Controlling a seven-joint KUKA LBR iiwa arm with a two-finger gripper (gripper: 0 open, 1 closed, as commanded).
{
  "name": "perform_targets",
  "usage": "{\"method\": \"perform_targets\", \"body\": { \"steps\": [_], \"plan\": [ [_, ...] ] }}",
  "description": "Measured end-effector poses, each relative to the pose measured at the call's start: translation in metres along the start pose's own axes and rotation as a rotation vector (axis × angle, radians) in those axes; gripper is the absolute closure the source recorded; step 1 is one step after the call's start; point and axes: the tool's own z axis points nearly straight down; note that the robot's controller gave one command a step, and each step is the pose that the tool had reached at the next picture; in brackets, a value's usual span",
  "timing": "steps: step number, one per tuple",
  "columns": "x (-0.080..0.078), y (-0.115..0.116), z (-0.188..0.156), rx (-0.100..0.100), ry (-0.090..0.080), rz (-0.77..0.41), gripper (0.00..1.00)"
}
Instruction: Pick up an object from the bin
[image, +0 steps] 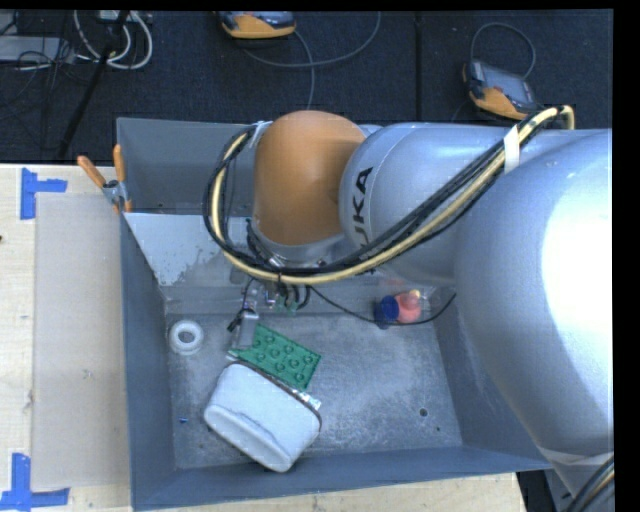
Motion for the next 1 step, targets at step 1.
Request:
{"method": "perform_targets", "body": {
  "steps": [1],
  "plan": [
    [0.0511, 0.0287, 0.0709, -0.001, 0.011, -0.387, 0.0]
  ]
}}
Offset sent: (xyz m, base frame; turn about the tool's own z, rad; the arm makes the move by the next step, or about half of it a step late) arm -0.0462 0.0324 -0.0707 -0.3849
